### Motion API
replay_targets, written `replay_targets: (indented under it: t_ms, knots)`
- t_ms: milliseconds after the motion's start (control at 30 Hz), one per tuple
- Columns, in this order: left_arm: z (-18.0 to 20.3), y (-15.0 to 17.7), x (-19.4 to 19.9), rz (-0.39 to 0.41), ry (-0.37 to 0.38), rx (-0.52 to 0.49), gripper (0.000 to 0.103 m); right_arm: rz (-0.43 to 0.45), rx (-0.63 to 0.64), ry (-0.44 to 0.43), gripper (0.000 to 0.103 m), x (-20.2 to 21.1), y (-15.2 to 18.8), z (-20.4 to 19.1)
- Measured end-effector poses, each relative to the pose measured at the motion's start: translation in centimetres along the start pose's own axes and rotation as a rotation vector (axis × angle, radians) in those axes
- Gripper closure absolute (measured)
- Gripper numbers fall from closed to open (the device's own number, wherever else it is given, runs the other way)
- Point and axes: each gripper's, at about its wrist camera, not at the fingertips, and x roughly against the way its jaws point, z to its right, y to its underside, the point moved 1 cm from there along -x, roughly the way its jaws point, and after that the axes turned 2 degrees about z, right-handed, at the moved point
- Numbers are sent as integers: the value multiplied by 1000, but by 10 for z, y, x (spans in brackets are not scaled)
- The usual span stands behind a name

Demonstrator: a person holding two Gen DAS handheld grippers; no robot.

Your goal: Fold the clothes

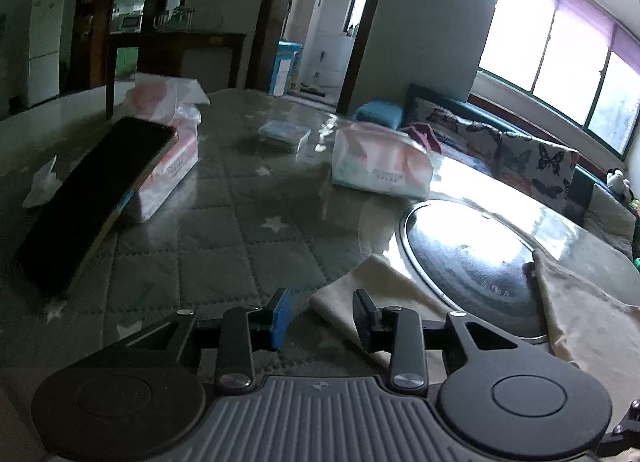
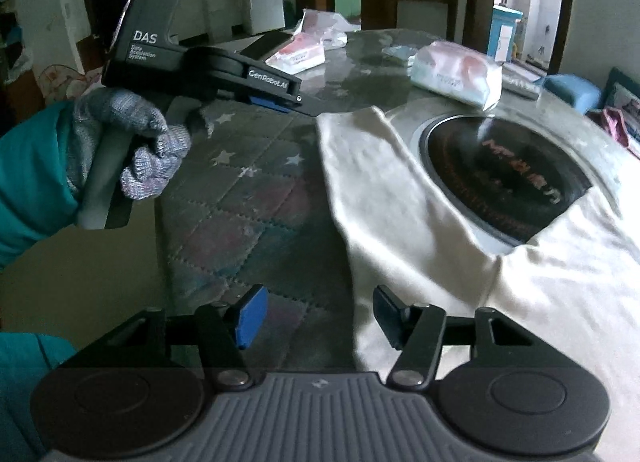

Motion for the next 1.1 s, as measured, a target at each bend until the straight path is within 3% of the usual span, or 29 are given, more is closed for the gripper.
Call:
replay_targets:
  t_ms: [367,467,600,767,900,1100]
  knots:
    - [1,7,-12,-36,-35,23,70,26,3,13,44,8,-2,-2]
    - [2,6,-14,-36,-25,30,81,35,-6,24,44,11,-2,0]
    - [4,6,-16,-41,10,44,83,52,-18,38,44,16,-3,2]
    - [7,4,-20,-34,23,54,98,73,-33,55,45,23,-4,5]
    - [17,-6,-5,17,97,58,100,89,-61,79,46,32,-2,12]
    - [58,-17,28,78,280,-3,100,133,-127,127,48,52,2,31]
